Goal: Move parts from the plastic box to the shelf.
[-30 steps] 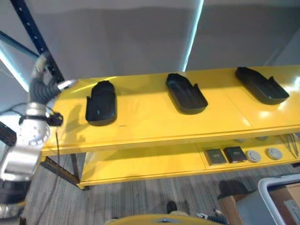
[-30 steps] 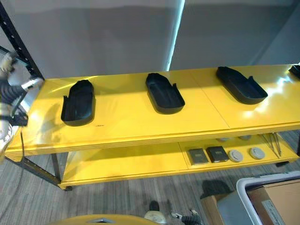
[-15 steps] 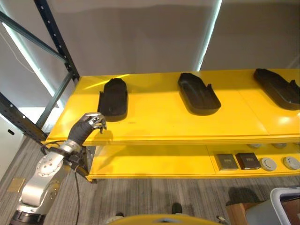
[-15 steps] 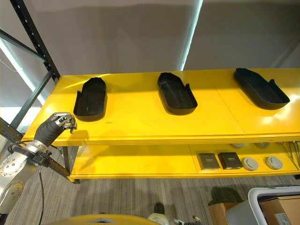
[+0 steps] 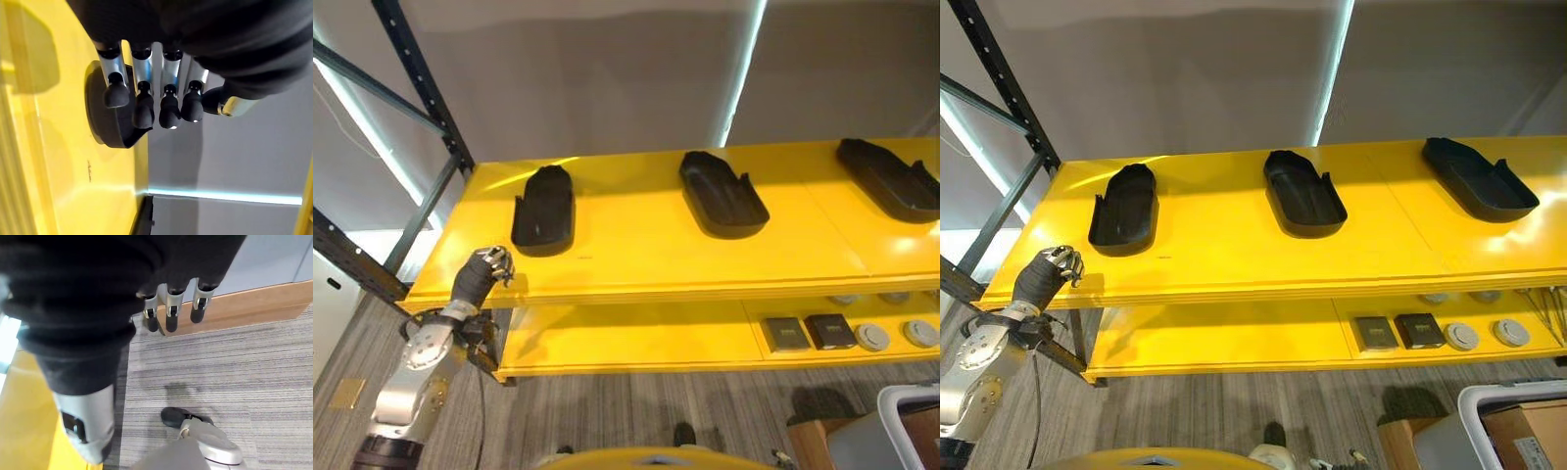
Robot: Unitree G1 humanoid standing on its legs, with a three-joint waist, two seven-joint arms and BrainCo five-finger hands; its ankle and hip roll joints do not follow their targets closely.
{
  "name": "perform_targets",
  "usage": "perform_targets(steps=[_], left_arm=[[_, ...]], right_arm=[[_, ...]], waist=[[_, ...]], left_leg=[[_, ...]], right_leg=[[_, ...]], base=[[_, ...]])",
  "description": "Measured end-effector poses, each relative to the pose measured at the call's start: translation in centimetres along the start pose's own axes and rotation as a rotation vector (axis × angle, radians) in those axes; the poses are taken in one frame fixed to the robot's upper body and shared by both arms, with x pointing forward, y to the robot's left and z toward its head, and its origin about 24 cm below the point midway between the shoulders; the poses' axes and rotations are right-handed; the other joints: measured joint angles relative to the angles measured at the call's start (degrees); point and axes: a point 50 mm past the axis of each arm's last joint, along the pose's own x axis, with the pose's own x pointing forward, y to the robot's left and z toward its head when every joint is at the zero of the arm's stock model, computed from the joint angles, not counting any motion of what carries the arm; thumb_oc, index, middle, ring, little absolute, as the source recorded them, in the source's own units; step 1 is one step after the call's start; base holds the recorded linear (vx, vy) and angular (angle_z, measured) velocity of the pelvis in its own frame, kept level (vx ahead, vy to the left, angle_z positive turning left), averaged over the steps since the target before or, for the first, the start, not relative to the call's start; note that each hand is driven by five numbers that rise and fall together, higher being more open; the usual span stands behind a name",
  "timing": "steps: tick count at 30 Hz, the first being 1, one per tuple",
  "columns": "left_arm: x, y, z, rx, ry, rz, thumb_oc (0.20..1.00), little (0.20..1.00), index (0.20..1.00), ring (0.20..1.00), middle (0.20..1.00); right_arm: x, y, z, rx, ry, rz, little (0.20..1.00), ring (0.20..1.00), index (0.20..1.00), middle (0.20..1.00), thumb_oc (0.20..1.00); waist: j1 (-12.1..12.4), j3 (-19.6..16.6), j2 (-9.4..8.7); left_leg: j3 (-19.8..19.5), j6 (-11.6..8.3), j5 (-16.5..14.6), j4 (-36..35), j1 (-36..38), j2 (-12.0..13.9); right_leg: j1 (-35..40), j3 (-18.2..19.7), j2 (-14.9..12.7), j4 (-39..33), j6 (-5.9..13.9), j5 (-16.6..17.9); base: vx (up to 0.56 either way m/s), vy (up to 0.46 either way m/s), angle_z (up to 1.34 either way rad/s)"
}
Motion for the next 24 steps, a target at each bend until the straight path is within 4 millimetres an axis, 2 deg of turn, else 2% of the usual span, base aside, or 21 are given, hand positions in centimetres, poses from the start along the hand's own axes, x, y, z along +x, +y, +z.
perform_targets(steps=[5,11,15,24], left_arm=[[1.5,-0.5,0.2,-0.010,-0.022,0.040,0.200,0.200,0.200,0.200,0.200],[2.7,-0.3,0.7,0.007,-0.047,0.080,0.200,0.200,0.200,0.200,0.200],[2.9,-0.2,0.4,0.008,-0.031,0.102,0.200,0.200,0.200,0.200,0.200],[2.9,-1.1,-0.4,-0.024,-0.015,0.087,0.200,0.200,0.200,0.200,0.200]], right_arm=[[0.0,-0.1,0.0,-0.041,-0.003,0.012,1.000,1.000,1.000,1.000,1.000],[0.1,0.0,0.6,-0.050,-0.025,0.033,1.000,1.000,1.000,1.000,1.000],[0.2,-0.1,1.0,-0.074,-0.042,0.031,1.000,1.000,1.000,1.000,1.000],[0.3,-0.9,1.6,-0.081,-0.065,0.013,1.000,1.000,1.000,1.000,1.000]], waist=[[-1.74,0.33,-0.84],[-3.23,0.68,-0.67],[-4.08,1.41,-0.03],[-4.06,2.35,0.57]], left_leg=[[1.23,-0.03,-0.03,0.00,0.07,0.13],[2.61,-0.07,-0.27,0.00,0.67,0.28],[2.76,-0.17,-0.40,-0.01,1.04,0.45],[2.84,-0.14,-0.46,0.00,1.08,0.45]], right_leg=[[-0.42,0.48,0.16,0.00,-0.10,0.15],[-0.71,1.73,0.49,0.00,-0.09,0.24],[-0.44,1.80,0.63,0.00,-0.09,0.23],[-0.44,1.84,0.73,0.00,-0.09,0.23]], base=[[0.01,0.002,-0.07],[0.01,0.001,-0.10],[0.00,0.000,-0.04],[0.00,0.000,0.00]])
